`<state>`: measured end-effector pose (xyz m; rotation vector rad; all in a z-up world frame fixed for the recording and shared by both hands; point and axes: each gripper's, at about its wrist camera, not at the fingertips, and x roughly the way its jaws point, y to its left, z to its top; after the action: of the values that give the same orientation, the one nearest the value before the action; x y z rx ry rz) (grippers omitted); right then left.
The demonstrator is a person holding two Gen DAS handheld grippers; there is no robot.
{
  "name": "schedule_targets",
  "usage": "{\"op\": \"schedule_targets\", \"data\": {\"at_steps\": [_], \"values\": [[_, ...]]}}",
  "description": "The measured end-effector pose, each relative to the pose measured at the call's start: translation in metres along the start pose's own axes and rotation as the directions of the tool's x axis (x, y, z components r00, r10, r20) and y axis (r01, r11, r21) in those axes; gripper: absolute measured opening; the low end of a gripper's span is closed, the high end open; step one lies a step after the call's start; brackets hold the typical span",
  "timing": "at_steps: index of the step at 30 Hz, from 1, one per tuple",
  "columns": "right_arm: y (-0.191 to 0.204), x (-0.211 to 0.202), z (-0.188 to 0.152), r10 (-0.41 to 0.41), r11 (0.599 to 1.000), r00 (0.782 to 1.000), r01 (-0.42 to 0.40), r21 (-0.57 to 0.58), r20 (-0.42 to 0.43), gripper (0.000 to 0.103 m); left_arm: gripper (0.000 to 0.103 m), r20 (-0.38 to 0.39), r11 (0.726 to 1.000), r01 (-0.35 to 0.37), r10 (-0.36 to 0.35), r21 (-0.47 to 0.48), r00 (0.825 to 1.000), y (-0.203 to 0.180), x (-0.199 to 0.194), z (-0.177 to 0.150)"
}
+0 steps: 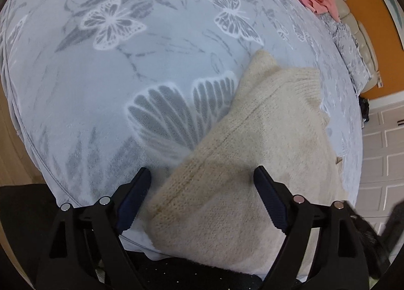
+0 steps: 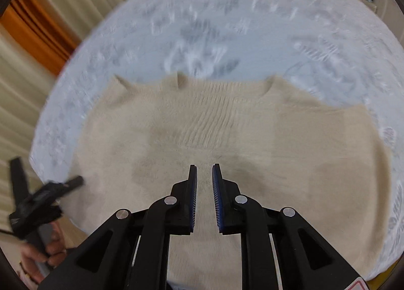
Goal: Fold small clothes
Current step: 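Grasp the sweater hem with the left gripper and lift it toward the collar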
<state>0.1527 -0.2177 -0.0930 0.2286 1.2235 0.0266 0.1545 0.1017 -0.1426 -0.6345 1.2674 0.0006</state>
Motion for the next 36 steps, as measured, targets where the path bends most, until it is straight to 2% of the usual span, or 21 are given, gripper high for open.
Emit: {"op": "schedule_targets", "data": {"at_steps": [2, 4, 6, 7, 8, 9, 11, 13, 17, 21, 25, 28, 31, 36], "values": [[0.0, 0.031, -0.002, -0.036, 0.999, 0.997, 0.035, -0.013, -0.068, 0.014, 0.086, -0.001, 1.0, 0.021, -0.021, -0.007, 1.0, 0.0, 0.001, 0.001], [0.0, 0.038, -0.006, -0.042, 0.999, 0.998, 0.041, -0.026, -0.038, 0.013, 0.086, -0.002, 1.0, 0.023, -0.023, -0.008, 1.0, 0.001, 0.001, 0.002], [-0.001, 0.037, -0.006, -0.038, 0.999, 0.999, 0.038, -0.004, -0.036, 0.013, 0.081, 0.001, 1.0, 0.005, -0.005, -0.001, 1.0, -0.001, 0.0, 0.002], [-0.001, 0.037, -0.006, -0.039, 0.999, 0.999, 0.039, -0.009, -0.036, 0.013, 0.064, 0.008, 1.0, -0.009, 0.009, 0.003, 1.0, -0.001, -0.003, 0.001], [0.0, 0.037, -0.007, -0.04, 0.999, 0.999, 0.04, -0.021, -0.034, 0.013, 0.026, 0.018, 0.999, 0.026, -0.026, 0.025, 0.999, -0.005, -0.006, 0.002], [-0.001, 0.036, -0.007, -0.037, 0.999, 0.999, 0.037, -0.024, -0.034, 0.013, 0.017, -0.002, 0.995, 0.09, -0.09, 0.034, 0.996, -0.007, -0.008, 0.003], [-0.004, 0.037, -0.006, -0.022, 1.0, 0.999, 0.021, -0.012, -0.035, 0.013, 0.012, 0.008, 0.993, 0.117, -0.117, 0.005, 0.993, -0.015, -0.018, 0.007], [-0.008, 0.036, -0.009, -0.005, 1.0, 1.0, 0.005, 0.007, -0.031, 0.011, 0.01, 0.028, 0.985, 0.174, -0.174, 0.002, 0.984, -0.025, -0.031, 0.009], [-0.011, 0.035, -0.009, 0.016, 1.0, 1.0, -0.015, 0.023, -0.019, 0.01, 0.009, 0.078, 0.957, 0.278, -0.284, 0.081, 0.956, -0.071, -0.071, 0.007], [-0.012, 0.035, -0.01, 0.028, 0.999, 0.999, -0.027, 0.03, -0.022, 0.01, 0.009, 0.104, 0.935, 0.325, -0.341, 0.14, 0.934, -0.112, -0.094, -0.001], [-0.012, 0.032, -0.008, 0.034, 0.999, 0.999, -0.033, 0.022, -0.029, 0.01, 0.009, 0.113, 0.946, 0.29, -0.307, 0.143, 0.945, -0.118, -0.093, -0.008], [-0.017, 0.014, -0.007, 0.065, 0.996, 0.998, -0.064, 0.053, -0.014, 0.011, 0.009, 0.11, 0.964, 0.245, -0.257, 0.106, 0.96, -0.097, -0.086, -0.006], [-0.025, -0.009, -0.01, 0.086, 0.993, 0.996, -0.088, 0.072, 0.036, 0.011, 0.009, 0.111, 0.977, 0.197, -0.206, 0.086, 0.972, -0.073, -0.08, -0.006], [-0.036, 0.0, -0.013, 0.02, 0.997, 1.0, -0.02, 0.079, -0.001, 0.013, 0.009, 0.093, 0.988, 0.153, -0.155, 0.028, 0.984, -0.038, -0.062, 0.002]]}}
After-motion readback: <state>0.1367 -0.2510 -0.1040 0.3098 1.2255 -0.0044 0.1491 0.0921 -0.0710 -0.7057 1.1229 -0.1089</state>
